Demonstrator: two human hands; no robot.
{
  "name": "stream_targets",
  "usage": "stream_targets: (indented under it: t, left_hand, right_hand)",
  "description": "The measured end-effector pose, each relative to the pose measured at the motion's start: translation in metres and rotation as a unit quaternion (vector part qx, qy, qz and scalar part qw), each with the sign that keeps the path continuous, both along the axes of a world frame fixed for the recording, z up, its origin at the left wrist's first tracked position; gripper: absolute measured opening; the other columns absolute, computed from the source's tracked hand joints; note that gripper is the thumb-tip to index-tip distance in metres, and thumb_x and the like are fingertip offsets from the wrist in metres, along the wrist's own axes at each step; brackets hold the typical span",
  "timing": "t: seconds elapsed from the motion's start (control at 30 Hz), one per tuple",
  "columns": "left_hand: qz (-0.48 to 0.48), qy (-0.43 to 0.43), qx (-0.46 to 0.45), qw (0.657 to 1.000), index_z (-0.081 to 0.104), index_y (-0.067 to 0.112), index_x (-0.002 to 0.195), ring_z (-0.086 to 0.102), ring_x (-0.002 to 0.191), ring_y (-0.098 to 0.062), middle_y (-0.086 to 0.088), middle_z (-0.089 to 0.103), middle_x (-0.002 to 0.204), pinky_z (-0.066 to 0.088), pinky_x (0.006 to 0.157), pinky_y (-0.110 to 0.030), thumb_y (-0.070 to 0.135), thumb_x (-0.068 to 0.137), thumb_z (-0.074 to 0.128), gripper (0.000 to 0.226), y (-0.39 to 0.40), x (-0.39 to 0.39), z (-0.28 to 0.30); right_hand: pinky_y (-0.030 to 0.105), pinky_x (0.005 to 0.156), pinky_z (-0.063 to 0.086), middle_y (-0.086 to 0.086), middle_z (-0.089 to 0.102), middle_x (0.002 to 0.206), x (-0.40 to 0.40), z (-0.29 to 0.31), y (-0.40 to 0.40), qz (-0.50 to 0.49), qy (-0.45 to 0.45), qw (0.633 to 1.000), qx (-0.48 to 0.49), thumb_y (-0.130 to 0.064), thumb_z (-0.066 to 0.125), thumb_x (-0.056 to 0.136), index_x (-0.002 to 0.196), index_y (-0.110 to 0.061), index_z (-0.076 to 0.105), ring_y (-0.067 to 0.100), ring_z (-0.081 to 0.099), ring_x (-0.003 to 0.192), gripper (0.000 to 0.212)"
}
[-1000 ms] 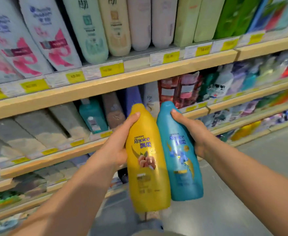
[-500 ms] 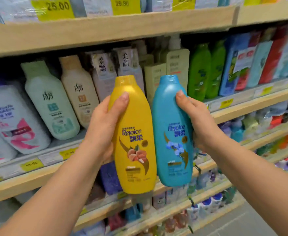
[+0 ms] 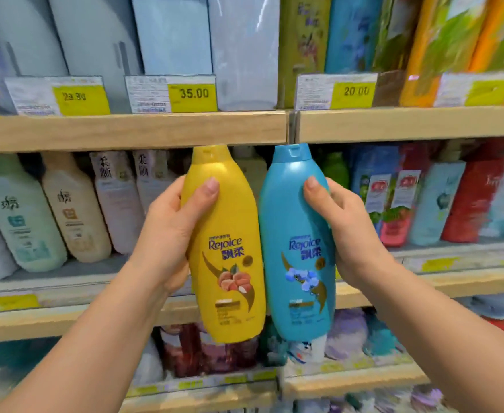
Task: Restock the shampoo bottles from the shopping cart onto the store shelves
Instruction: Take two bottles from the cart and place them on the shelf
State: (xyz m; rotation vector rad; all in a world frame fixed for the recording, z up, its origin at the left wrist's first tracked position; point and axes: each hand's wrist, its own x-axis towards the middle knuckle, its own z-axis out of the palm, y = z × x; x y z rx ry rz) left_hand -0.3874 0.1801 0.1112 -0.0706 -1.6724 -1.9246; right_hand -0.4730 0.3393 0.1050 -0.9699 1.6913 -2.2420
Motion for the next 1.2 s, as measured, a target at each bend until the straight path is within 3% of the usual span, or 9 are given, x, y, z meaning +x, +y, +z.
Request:
stream_targets:
  t: [0.17, 0.27, 0.37, 0.5, 0.83, 0.9, 1.0, 1.07, 1.2]
  left_hand:
    - [-0.003, 0.02, -0.027, 0.999, 0.067, 0.028, 0.08, 0.069, 0.067, -0.007, 0.007, 0.074, 0.073, 0.053, 0.052, -0.02, 0.054, 0.036, 0.075, 0.052, 0.037, -0.013, 0.017]
    - [-0.01, 0.037, -0.053, 0.998, 0.07, 0.031, 0.076, 0.069, 0.067, -0.006, 0.009, 0.074, 0.073, 0.053, 0.053, -0.019, 0.057, 0.031, 0.078, 0.053, 0.05, -0.019, 0.03]
    - [-0.016, 0.067, -0.083, 0.994, 0.069, 0.026, 0.077, 0.069, 0.067, -0.004, 0.009, 0.074, 0.071, 0.053, 0.053, -0.018, 0.053, 0.03, 0.079, 0.055, 0.063, -0.022, 0.052]
    - [-0.034, 0.103, -0.118, 0.987, 0.064, 0.023, 0.083, 0.069, 0.069, -0.004, 0.01, 0.074, 0.073, 0.054, 0.055, -0.018, 0.049, 0.033, 0.076, 0.057, 0.075, -0.023, 0.085]
    - [-0.034, 0.204, -0.213, 0.955, 0.057, 0.028, 0.09, 0.067, 0.07, 0.0, 0.016, 0.072, 0.071, 0.051, 0.055, -0.014, 0.039, 0.047, 0.06, 0.044, 0.104, -0.024, 0.167]
    - [-0.037, 0.226, -0.232, 0.945, 0.056, 0.03, 0.091, 0.067, 0.074, -0.001, 0.016, 0.072, 0.073, 0.052, 0.06, -0.015, 0.039, 0.047, 0.065, 0.045, 0.108, -0.022, 0.182]
    - [-0.024, 0.26, -0.248, 0.933, 0.057, 0.03, 0.09, 0.066, 0.076, -0.002, 0.015, 0.071, 0.075, 0.053, 0.064, -0.018, 0.015, 0.055, 0.079, 0.044, 0.107, -0.029, 0.201]
    - [-0.02, 0.277, -0.241, 0.93, 0.057, 0.031, 0.091, 0.066, 0.078, -0.004, 0.015, 0.071, 0.077, 0.053, 0.066, -0.02, 0.019, 0.063, 0.069, 0.033, 0.104, -0.034, 0.211]
    - [-0.027, 0.319, -0.241, 0.916, 0.056, 0.032, 0.092, 0.065, 0.078, -0.003, 0.015, 0.071, 0.078, 0.052, 0.067, -0.019, 0.027, 0.048, 0.08, 0.05, 0.1, -0.043, 0.222]
  right_hand:
    - [0.019, 0.054, 0.054, -0.006, 0.069, 0.065, -0.02, 0.015, 0.041, 0.0, 0.031, 0.999, -0.01, -0.035, 0.056, 0.07, 0.079, -0.017, 0.06, 0.006, 0.065, 0.059, 0.02]
    - [0.019, 0.054, 0.053, -0.007, 0.07, 0.067, -0.027, 0.028, 0.059, 0.005, 0.061, 0.998, -0.014, -0.034, 0.076, 0.062, 0.083, -0.018, 0.061, 0.006, 0.066, 0.061, 0.03]
    - [0.017, 0.055, 0.052, -0.008, 0.071, 0.07, -0.031, 0.049, 0.075, -0.001, 0.106, 0.994, -0.025, -0.056, 0.07, 0.047, 0.079, -0.021, 0.067, 0.005, 0.067, 0.063, 0.048]
    - [0.015, 0.055, 0.051, -0.009, 0.072, 0.07, -0.032, 0.085, 0.093, 0.024, 0.147, 0.988, -0.044, -0.05, 0.064, 0.049, 0.074, -0.024, 0.069, 0.003, 0.067, 0.065, 0.037]
    - [0.017, 0.06, 0.053, -0.008, 0.073, 0.076, -0.033, 0.158, 0.12, 0.031, 0.244, 0.962, -0.118, -0.044, 0.06, 0.052, 0.09, -0.018, 0.06, 0.005, 0.069, 0.072, 0.046]
    - [0.018, 0.063, 0.054, -0.009, 0.073, 0.079, -0.033, 0.17, 0.122, 0.032, 0.268, 0.952, -0.142, -0.045, 0.061, 0.053, 0.094, -0.018, 0.058, 0.005, 0.069, 0.075, 0.049]
    - [0.018, 0.066, 0.054, -0.011, 0.071, 0.082, -0.034, 0.188, 0.123, 0.025, 0.311, 0.935, -0.169, -0.049, 0.069, 0.052, 0.097, -0.02, 0.057, 0.004, 0.067, 0.079, 0.055]
    - [0.017, 0.067, 0.053, -0.014, 0.07, 0.082, -0.036, 0.199, 0.122, 0.018, 0.33, 0.926, -0.182, -0.05, 0.073, 0.05, 0.098, -0.022, 0.056, 0.002, 0.066, 0.08, 0.057]
    - [0.018, 0.07, 0.052, -0.014, 0.071, 0.084, -0.046, 0.218, 0.117, -0.004, 0.35, 0.915, -0.199, -0.054, 0.079, 0.045, 0.099, -0.025, 0.058, 0.003, 0.065, 0.082, 0.065]
